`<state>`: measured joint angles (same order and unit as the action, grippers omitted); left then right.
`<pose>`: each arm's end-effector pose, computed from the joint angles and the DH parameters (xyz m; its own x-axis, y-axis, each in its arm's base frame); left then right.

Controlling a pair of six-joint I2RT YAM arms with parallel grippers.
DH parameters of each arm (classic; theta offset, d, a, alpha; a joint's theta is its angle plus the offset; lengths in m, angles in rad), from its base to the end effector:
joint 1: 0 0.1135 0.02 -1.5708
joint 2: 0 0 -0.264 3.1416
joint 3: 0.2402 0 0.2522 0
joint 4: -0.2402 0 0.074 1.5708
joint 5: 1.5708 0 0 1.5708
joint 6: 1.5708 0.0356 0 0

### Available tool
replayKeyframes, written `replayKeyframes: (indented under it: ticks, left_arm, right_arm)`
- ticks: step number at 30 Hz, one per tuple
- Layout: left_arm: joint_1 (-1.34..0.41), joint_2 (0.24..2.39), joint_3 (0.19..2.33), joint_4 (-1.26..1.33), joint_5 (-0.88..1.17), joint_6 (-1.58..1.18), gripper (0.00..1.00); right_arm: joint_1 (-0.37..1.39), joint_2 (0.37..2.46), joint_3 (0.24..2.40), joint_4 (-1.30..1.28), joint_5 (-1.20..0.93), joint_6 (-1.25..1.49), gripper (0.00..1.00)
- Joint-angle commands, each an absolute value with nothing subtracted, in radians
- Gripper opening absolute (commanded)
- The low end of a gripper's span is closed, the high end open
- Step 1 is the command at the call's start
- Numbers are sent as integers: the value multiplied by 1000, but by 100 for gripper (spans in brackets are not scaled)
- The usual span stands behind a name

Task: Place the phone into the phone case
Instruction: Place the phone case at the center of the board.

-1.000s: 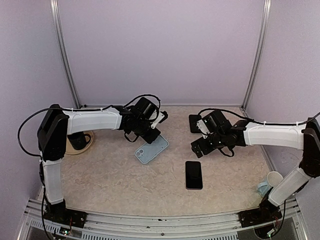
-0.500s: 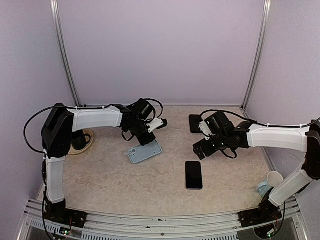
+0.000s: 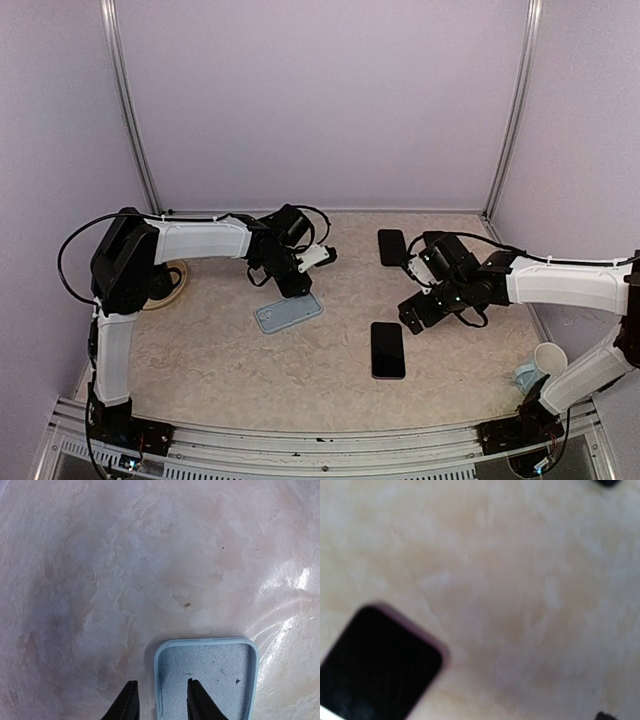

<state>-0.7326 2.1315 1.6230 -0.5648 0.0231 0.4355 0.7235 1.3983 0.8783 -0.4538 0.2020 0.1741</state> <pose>0.3384 -0.3055 0.1739 -0.3068 0.8433 -0.4413 0.8893 0.4192 0.1829 0.2133 0.1789 0.2139 -0.7082 -0.3991 -0.5824 -0.4481 0.8915 -0.0660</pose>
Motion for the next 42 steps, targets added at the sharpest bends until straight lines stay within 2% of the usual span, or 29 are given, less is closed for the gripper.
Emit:
replayKeyframes:
  ticks: [1,4,9,16,19,23,42]
  left_arm:
    - [-741,2137,1648,-544,-10,425,43]
    - [-739,2114,1651,-517,-47,388,60]
    - [-753,2048,1674,-467,-87,270,80]
    - [-831,2033,1671,-432,-146,96,94]
    - [-842,2031,1657,-420,-134,-23,96]
    - [-871,2021,1634,-420,-218,-157,99]
    - [-883,1858,1444,-370,-325,-382,99]
  right_arm:
    - [719,1343,834,-490,172,223,100]
    - [718,1338,820,-491,158,247,100]
    - [718,1368,804,-512,142,308,100]
    - [722,1377,762,-540,165,394,100]
    - [739,1384,764,-576,203,427,100]
    - [775,1414,765,-612,230,471,100]
    - [1010,1609,850,-592,281,481,100]
